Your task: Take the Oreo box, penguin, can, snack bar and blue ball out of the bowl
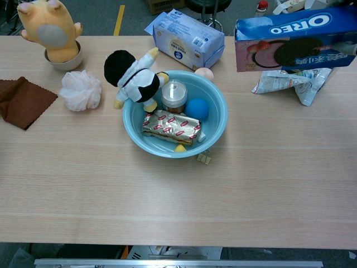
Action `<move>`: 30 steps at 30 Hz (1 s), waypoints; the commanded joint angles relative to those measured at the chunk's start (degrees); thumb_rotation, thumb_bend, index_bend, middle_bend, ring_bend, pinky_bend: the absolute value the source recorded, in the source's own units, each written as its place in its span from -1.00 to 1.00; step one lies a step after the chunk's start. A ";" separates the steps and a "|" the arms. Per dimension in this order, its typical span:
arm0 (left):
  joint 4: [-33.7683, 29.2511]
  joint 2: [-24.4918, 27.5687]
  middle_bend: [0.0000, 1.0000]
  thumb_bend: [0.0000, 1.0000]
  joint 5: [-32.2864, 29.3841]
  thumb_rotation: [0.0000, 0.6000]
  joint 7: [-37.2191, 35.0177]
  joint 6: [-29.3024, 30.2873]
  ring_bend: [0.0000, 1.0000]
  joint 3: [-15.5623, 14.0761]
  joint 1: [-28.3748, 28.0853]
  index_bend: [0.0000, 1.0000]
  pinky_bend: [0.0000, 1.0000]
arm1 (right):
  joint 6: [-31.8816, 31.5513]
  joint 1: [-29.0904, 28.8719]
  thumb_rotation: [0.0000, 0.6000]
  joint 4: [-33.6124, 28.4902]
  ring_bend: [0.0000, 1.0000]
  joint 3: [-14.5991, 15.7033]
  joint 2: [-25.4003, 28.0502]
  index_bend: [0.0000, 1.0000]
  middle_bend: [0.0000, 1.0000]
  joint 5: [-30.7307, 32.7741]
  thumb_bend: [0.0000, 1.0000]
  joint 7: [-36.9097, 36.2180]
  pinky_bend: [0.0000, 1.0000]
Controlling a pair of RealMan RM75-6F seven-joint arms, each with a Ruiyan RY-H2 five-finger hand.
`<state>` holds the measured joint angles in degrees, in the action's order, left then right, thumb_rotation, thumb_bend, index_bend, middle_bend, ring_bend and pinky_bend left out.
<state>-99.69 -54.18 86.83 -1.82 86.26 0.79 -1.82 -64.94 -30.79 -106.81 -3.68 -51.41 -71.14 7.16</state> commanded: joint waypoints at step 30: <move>-0.78 -0.26 -0.37 -0.19 0.00 1.00 1.28 -0.91 -0.45 0.36 -1.07 -0.39 -0.56 | 13.42 2.48 1.00 13.68 -0.72 4.35 -9.60 -0.98 -0.80 0.68 -0.32 -1.25 -0.20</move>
<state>-100.46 -54.44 86.82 -0.56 85.35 1.14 -2.89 -52.15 -28.04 -92.87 0.45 -61.34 -70.80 5.74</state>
